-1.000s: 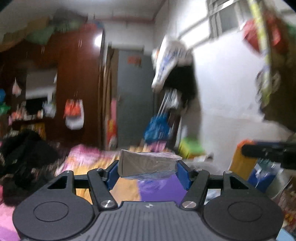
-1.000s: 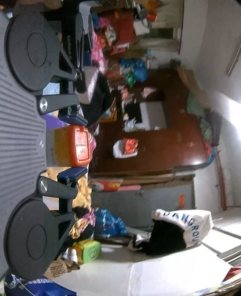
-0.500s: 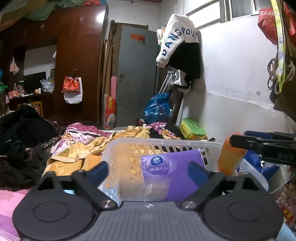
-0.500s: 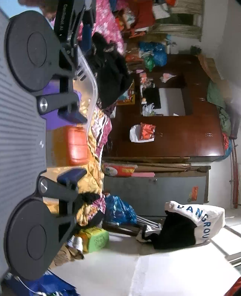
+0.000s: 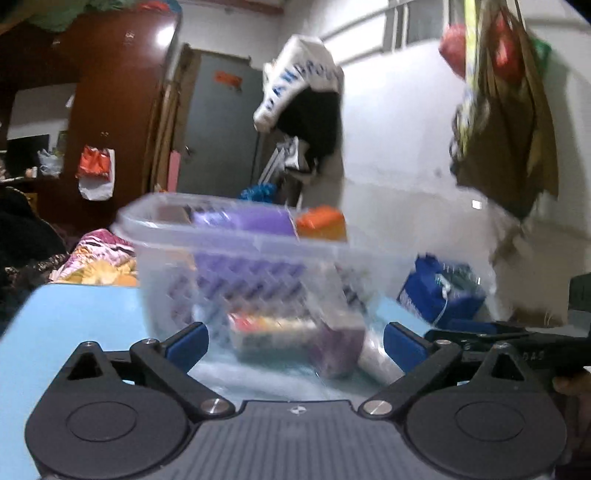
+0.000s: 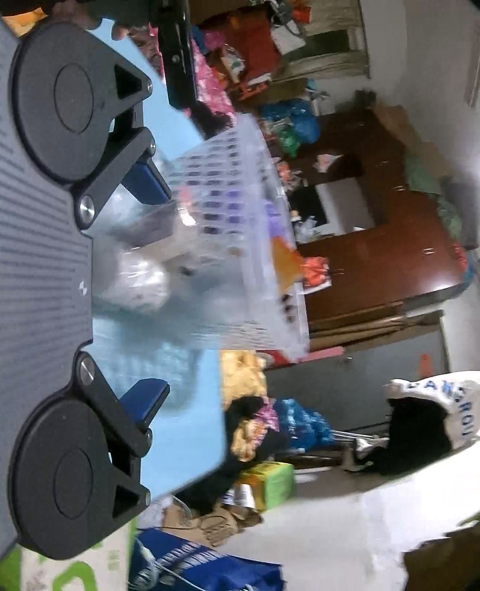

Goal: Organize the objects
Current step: 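Grasp the white roll with the right tool while the left grasps the small purple box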

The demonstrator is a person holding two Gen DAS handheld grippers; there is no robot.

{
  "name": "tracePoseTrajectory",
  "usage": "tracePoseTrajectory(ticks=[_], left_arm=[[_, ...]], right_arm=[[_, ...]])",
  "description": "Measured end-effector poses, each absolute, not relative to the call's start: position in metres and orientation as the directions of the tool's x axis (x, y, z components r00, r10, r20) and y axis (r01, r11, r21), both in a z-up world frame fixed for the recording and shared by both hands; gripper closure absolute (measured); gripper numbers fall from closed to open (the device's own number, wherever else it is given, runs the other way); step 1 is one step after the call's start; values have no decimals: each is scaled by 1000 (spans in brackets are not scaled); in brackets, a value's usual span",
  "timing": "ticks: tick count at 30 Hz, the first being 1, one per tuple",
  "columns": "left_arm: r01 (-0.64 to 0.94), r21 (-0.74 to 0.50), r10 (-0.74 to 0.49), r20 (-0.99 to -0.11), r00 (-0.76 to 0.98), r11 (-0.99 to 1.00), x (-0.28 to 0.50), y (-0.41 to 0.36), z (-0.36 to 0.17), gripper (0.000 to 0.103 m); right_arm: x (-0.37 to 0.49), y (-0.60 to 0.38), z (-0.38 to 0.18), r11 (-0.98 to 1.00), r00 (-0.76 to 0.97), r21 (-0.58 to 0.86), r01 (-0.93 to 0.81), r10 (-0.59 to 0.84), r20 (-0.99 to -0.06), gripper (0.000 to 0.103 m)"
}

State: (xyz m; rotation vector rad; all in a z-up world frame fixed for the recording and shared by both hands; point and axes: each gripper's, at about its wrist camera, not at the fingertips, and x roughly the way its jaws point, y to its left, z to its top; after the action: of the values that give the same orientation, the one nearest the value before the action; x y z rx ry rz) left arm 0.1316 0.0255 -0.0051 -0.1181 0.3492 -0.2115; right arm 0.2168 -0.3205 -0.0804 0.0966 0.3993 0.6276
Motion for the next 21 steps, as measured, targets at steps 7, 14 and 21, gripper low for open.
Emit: tracePoseTrajectory(ticks=[7,14,21], left_arm=[[181,-88,-201,-390,898,980,157,-13,-16,3],[179,-100,-204,-416,886,979,178,-33,-13,8],[163,-117,-199,-461,865,980,198,-43,-24,21]], right_arm=[[221,-297,-92,785,690,150,-601,604,-399,32],[222,-298,-96,775,665,150,-614,611,-430,47],[224,-298,-98,773,657,154,-616,611,-441,47]])
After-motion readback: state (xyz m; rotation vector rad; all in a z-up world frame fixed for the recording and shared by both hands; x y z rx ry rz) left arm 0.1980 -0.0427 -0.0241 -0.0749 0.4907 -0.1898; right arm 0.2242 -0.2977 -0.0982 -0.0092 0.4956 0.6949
